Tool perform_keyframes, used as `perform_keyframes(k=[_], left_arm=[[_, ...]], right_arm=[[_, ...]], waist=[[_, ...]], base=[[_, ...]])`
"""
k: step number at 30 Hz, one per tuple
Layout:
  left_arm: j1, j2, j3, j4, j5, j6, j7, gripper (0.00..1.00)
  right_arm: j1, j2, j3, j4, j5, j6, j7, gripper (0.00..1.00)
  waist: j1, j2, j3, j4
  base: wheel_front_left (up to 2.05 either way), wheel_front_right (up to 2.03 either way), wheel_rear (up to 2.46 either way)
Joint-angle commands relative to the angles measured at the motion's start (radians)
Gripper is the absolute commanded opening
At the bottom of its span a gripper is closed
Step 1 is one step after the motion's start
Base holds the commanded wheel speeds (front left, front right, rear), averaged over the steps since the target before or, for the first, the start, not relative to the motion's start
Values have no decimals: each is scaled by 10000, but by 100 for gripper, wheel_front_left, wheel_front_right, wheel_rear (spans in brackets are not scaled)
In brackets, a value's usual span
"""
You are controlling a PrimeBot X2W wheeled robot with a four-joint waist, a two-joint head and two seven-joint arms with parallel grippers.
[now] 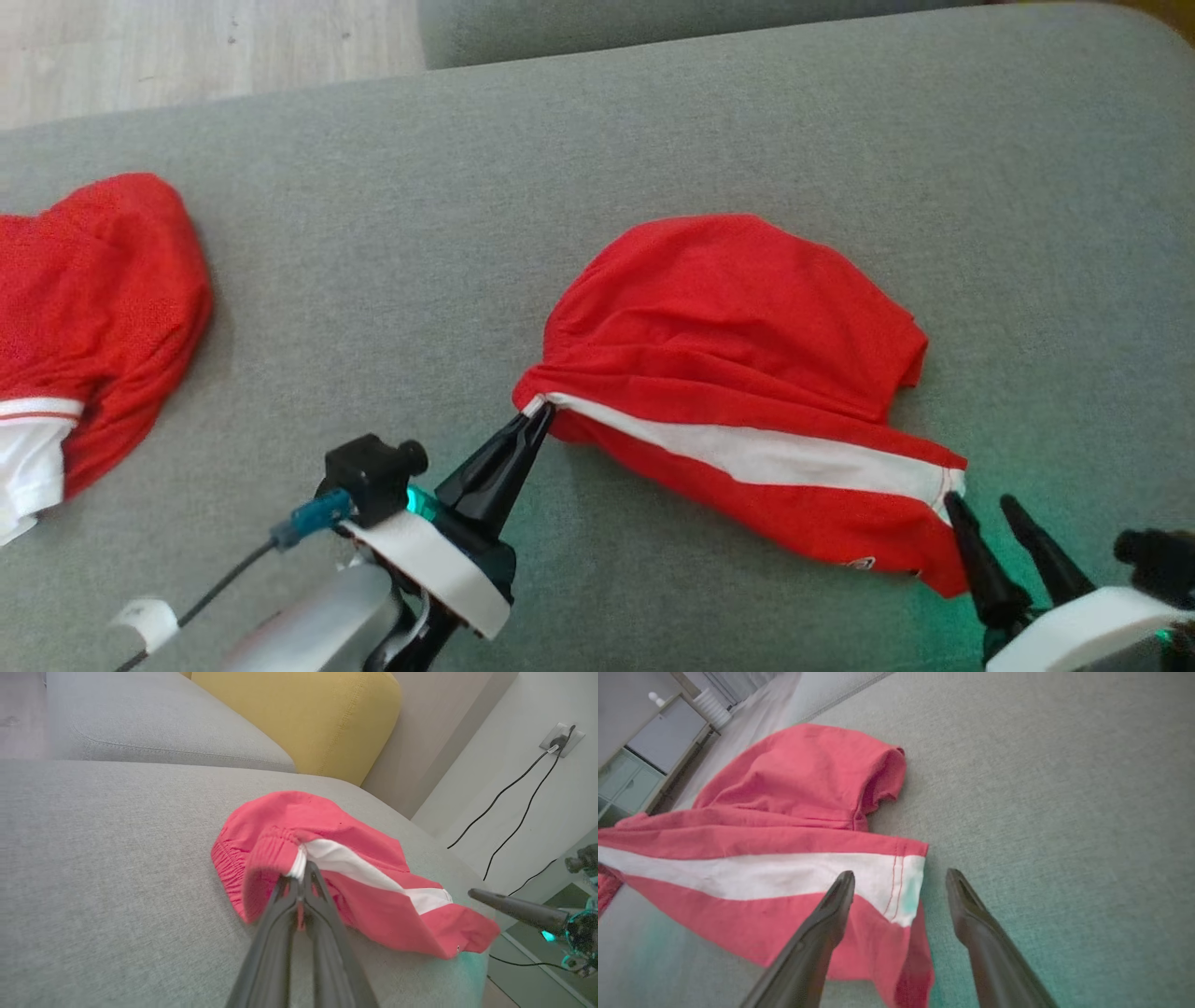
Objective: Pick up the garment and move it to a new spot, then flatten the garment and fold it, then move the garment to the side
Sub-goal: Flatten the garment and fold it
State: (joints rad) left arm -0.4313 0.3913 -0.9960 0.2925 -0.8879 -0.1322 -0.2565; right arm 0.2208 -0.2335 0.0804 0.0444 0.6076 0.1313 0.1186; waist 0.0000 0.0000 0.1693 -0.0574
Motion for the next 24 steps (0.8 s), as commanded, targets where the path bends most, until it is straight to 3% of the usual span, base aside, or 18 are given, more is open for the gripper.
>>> perform_keyframes(k=[1,5,16,17,19,24], left_arm=[[-128,85,498,-68,180,15,-52,0],[-136,-82,540,133,330,15,-52,0],[-478,-318,79,246,290,15,-53,0],[-515,-327,28,252,274,15,-53,0],[-578,-335,-64,269,238,15,-53,0],[-643,-308,-160,315,188,15,-53,0]], right_arm=[[-2,-219,8,-385,256,-6,62,100],[-291,-156,-229,-38,624,-6,295,100],[-1337,-65,330,1588,693,-6,284,100],[-1418,-82,385,1706,746,-6,258,71],[-1535,-150,481,1901,813,-6,185,0],[-1527,-391,306,2050,671,-6,-171,0]], waist=[[0,0,-66,73],[0,0,-193,215],[0,0,-185,607],[0,0,-163,643],[0,0,-137,694],[0,0,-193,753]], base=[[0,0,0],[0,0,0],[0,0,0],[0,0,0],[0,0,0],[0,0,0]])
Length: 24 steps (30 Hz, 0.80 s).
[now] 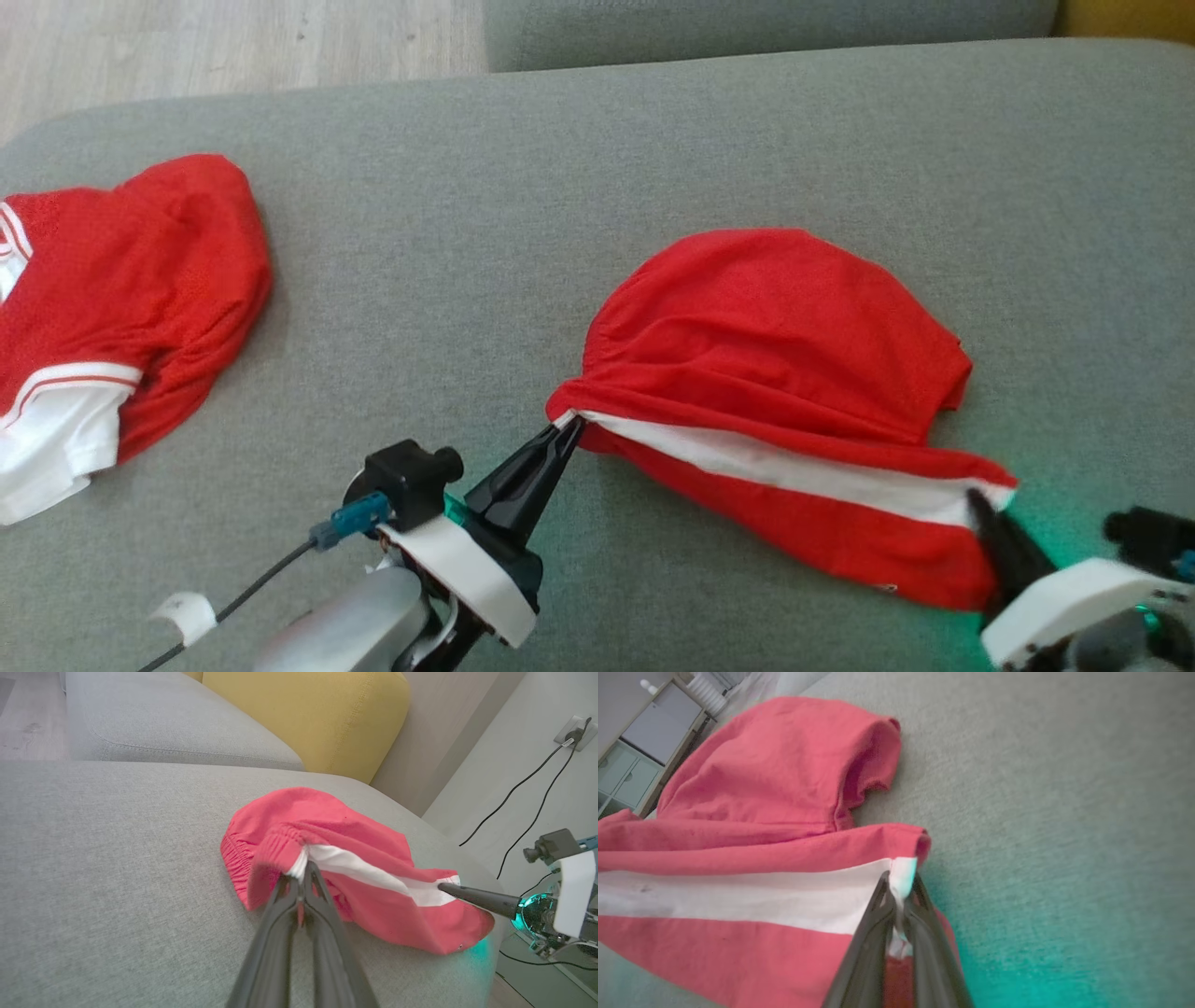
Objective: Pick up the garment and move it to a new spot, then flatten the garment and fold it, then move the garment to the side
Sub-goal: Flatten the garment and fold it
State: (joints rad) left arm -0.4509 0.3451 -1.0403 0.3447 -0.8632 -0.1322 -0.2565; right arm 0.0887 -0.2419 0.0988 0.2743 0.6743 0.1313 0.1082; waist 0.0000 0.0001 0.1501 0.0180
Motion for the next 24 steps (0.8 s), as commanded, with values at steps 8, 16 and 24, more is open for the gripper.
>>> perform_keyframes(k=[8,16,24], left_arm=[[-1339,372,536,-1045,-71,15,-53,0],[-5822,582,312,-726,-298,15,-53,0],[-8386,-499,1756,71,205,15,-53,0]], right_arm=[[-634,-858,-1262,-2185,-676,-6,-577,0],[-5096,-1382,-1797,-2852,-1640,-6,-207,0],[-8652,-1660,-1829,-1461,-2373,-6,-1242,0]], waist=[[0,-1,-96,-278],[0,-1,985,-899],[0,-1,1728,-1359]], base=[[0,0,0],[0,0,0],[0,0,0]])
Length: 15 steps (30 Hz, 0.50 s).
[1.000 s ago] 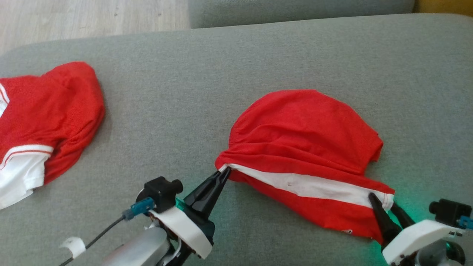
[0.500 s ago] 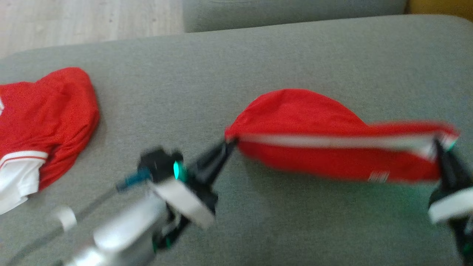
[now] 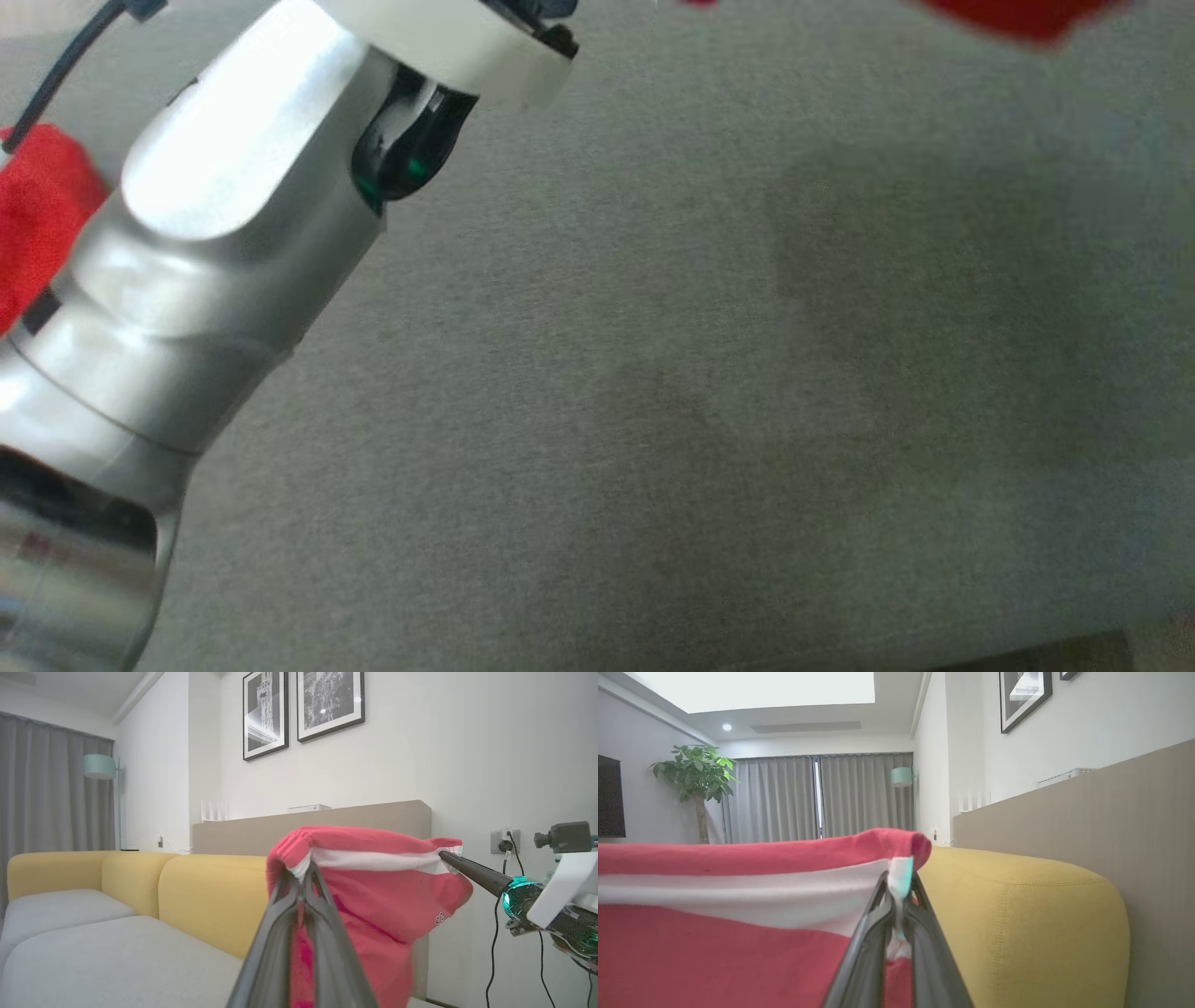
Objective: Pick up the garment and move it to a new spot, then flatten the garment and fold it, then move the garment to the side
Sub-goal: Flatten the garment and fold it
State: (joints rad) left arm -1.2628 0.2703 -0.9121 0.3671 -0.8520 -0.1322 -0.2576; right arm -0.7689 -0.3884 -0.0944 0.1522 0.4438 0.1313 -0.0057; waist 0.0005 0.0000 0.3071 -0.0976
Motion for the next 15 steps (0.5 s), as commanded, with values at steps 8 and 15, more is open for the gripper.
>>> perform_keyframes(k=[8,15], left_arm=[[2382,630,-761,-675,180,15,-41,0],[5606,1084,-1988,-994,18,15,-41,0]], right_arm=[[2128,105,672,264,151,-6,-381,0],[5180,721,468,188,414,-6,-417,0]], waist=[[-5,0,114,-382],[-5,0,-52,-445]], base=[[0,0,0],[0,0,0]])
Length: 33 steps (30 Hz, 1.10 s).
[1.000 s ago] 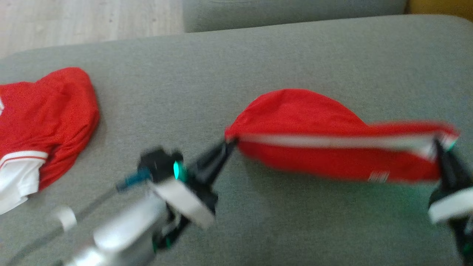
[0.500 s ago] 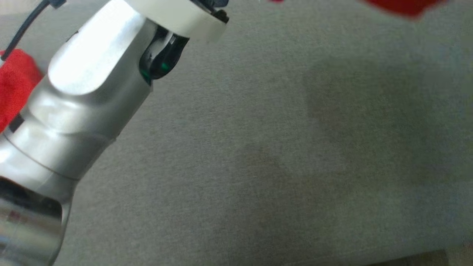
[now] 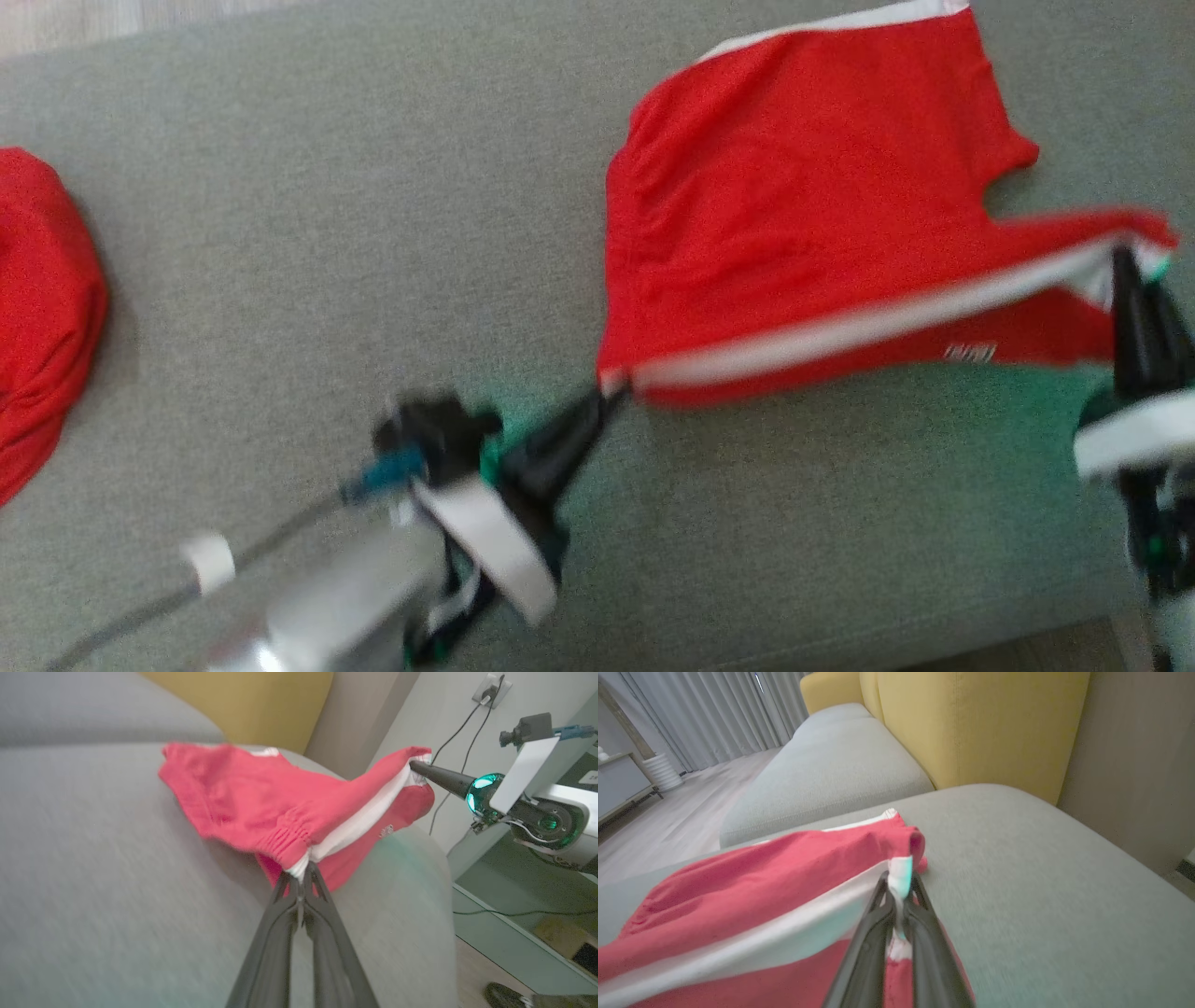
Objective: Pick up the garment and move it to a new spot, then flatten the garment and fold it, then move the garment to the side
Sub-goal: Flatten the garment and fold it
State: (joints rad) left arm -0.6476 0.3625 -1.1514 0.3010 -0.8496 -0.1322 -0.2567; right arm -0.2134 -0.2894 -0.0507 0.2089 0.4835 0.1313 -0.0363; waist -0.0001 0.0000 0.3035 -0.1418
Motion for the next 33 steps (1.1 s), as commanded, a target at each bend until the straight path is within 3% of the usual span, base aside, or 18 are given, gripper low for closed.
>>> perform_keyframes(k=[1,9,13,17,22,33], left_arm=[[-99,215,258,-367,-86,15,-51,0],[2134,539,196,-1118,-133,15,-51,0],[2139,583,557,-1528,49,15,-51,0],[1321,209,601,-1377,6,15,68,0],[-54,-438,564,-684,-371,15,437,0],[-2813,-1347,-191,1783,-836,15,545,0]], right_arm=[[81,-202,-9,-494,65,-6,-78,0],[3328,277,-1123,-2319,141,-6,100,0],[3803,689,-1593,-3245,-60,-6,347,0],[3004,816,-1560,-3312,-345,-6,768,0],[1473,710,-1435,-2521,-831,-6,1098,0],[-2154,686,-1321,736,-1295,-6,1243,0]], waist=[[1,0,-76,-15],[1,0,-463,47],[1,0,-471,114],[1,0,-298,177],[1,0,107,235],[1,0,1118,322]], base=[[0,0,0],[0,0,0],[0,0,0],[0,0,0],[0,0,0],[0,0,0]])
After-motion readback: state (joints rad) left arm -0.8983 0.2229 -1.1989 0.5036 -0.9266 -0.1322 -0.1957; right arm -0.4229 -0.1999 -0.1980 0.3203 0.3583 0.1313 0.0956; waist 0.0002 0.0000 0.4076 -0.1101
